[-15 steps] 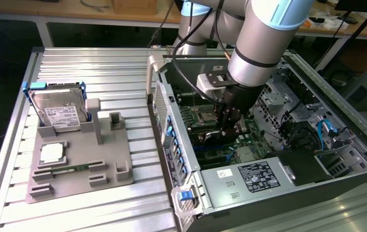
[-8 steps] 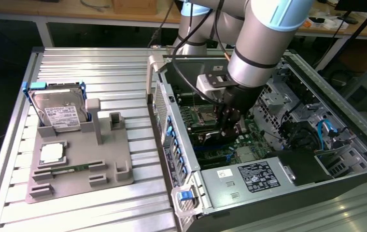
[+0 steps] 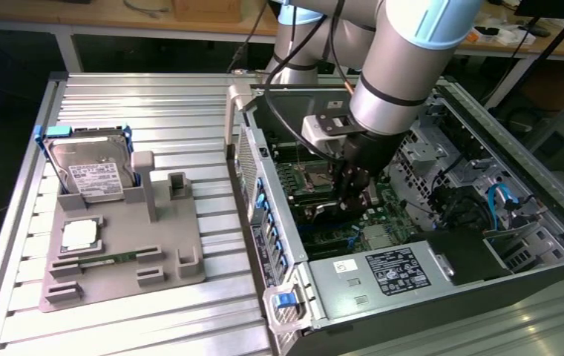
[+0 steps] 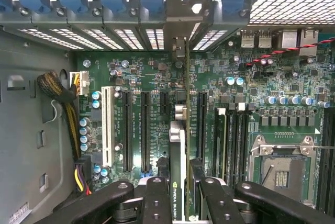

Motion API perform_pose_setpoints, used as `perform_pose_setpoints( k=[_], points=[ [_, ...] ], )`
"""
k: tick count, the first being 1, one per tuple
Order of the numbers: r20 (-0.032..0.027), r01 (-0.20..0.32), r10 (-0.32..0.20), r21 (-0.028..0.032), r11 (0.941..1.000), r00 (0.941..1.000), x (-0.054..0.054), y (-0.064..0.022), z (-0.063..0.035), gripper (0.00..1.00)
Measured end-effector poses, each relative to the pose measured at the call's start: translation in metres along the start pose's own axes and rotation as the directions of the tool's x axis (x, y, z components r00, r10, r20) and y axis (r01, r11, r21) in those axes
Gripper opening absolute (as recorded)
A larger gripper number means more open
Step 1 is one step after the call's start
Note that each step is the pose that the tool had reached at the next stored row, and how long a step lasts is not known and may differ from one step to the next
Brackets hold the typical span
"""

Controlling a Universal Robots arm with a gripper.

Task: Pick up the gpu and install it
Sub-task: 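Insert the gpu into the slot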

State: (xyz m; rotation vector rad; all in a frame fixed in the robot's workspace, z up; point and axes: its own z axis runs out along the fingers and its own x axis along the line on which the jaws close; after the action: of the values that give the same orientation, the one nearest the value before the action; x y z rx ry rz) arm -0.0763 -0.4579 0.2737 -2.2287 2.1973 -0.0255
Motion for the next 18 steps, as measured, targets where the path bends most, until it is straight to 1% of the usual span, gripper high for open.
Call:
perform_pose_setpoints(
  k=[18],
  points=[
    [0.0003, -0.001, 0.001, 0.0002, 1.0, 1.0, -0.0001, 0.0037, 0.001, 0.27]
  ],
)
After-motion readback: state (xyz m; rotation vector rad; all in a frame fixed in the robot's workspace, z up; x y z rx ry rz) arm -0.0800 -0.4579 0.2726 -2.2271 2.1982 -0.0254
